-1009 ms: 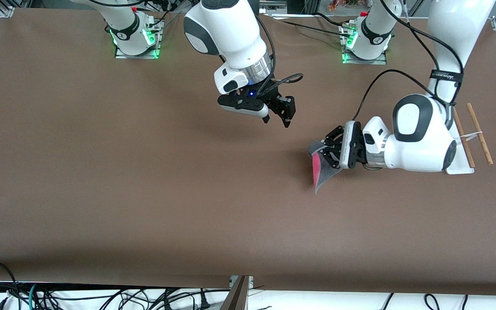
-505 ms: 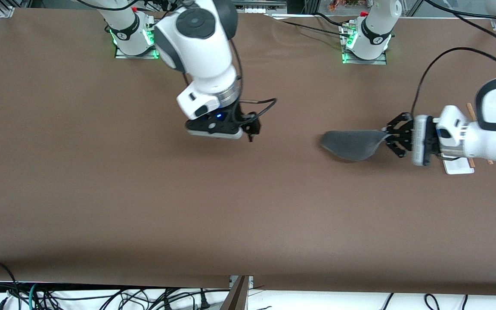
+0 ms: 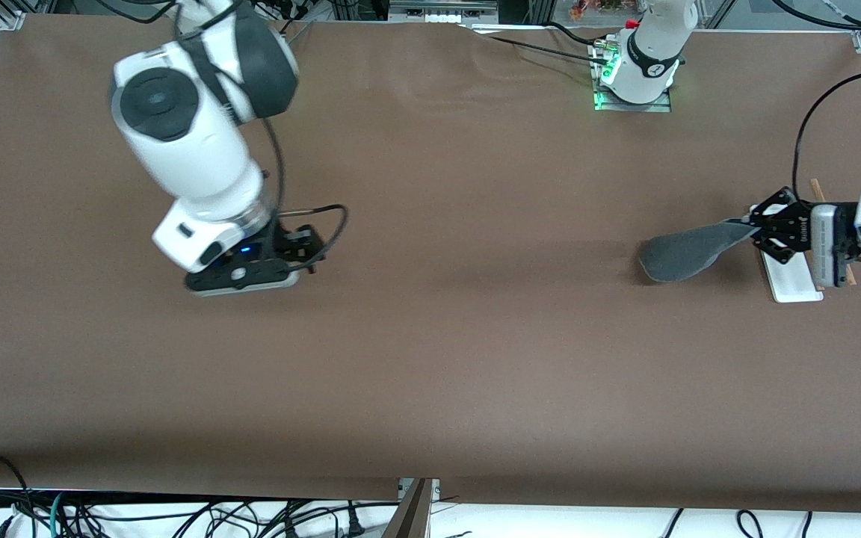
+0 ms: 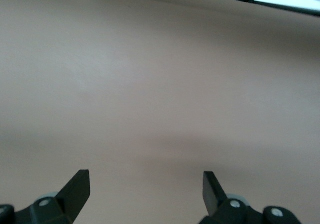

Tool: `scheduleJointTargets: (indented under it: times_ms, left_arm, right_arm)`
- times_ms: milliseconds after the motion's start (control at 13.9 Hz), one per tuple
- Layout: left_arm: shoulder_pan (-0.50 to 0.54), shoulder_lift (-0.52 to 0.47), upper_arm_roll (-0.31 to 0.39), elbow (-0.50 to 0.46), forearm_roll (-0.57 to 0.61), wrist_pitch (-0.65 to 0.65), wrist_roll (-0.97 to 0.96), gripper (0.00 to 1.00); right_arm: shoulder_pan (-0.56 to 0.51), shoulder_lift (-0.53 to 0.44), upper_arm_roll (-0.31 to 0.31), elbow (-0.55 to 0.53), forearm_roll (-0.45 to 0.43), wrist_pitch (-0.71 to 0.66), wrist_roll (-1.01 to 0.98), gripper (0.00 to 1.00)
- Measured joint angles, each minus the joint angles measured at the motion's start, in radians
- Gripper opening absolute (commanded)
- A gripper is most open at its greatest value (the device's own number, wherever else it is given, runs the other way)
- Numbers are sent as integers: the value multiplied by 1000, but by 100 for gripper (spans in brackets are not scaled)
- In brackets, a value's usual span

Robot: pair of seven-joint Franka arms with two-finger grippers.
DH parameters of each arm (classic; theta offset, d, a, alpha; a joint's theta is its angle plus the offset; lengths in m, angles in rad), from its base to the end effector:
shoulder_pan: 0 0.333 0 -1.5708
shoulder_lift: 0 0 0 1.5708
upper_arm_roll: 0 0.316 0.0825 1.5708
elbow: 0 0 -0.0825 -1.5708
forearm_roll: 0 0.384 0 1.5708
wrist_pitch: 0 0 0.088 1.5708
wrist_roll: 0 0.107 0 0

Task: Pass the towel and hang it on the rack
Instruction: 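Carry the towel to the rack while the right gripper retracts, then lower the towel over the wooden dowels with the left gripper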

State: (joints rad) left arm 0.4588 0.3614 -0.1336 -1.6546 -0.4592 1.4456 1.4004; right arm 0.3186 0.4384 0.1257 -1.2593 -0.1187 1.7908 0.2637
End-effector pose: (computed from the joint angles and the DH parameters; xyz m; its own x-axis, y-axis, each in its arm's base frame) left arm 0.5759 0.1473 0.3860 0.6000 -0.7206 0.3473 -0.7371 -0.3294 0.5900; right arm 0.6415 0.2740 0.5209 0.9764 0.1864 0.1092 0.1834 -0.9823 0.0373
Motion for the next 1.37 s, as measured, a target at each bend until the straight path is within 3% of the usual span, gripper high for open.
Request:
scheduleJointTargets:
  times_ms: [433, 649, 1154, 1370]
  left_arm:
    - [207, 17, 0, 32, 129, -84, 10, 0]
    - [285, 17, 0, 63, 210, -115, 72, 0]
    - [365, 119, -1, 198, 341, -116, 252, 0]
    - [377, 165, -1, 280, 359, -119, 279, 0]
  right_arm:
    - [-237, -63, -12, 2, 0, -77, -272, 100]
    - [-329, -120, -14, -28, 35, -102, -304, 100]
    - [-408, -320, -58, -203, 43, -142, -309, 100]
    - [-410, -354, -60, -249, 44, -168, -328, 100]
